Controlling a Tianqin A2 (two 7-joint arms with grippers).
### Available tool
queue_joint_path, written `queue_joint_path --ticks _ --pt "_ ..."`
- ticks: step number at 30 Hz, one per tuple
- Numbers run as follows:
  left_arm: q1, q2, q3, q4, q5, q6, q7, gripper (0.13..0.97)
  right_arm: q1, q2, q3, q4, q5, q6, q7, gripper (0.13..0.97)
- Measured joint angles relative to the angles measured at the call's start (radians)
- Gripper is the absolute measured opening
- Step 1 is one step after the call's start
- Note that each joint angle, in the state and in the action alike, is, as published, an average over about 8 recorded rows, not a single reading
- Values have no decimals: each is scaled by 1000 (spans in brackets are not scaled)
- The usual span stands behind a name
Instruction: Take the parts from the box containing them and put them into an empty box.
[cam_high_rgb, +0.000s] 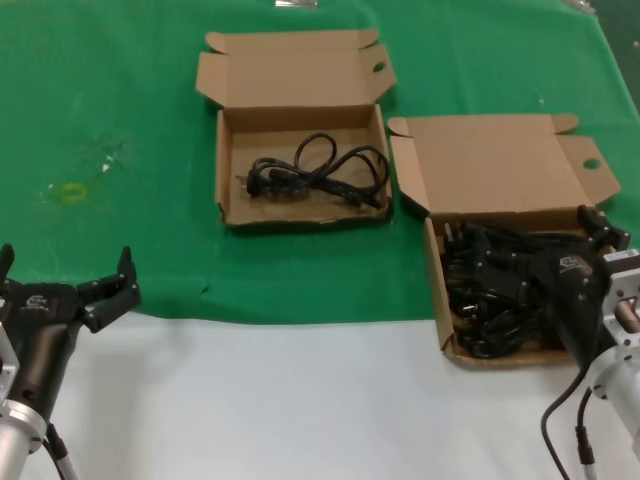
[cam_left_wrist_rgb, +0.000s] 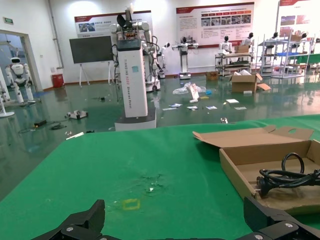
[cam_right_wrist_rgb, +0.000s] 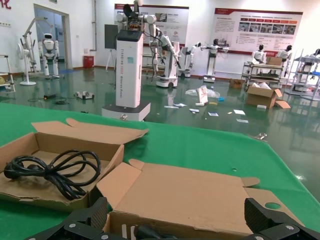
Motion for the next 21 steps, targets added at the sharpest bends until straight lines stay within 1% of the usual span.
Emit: queue_joint_path --ticks 21 --pt "0 0 0 0 0 0 0 966 0 0 0 0 0 0 0 966"
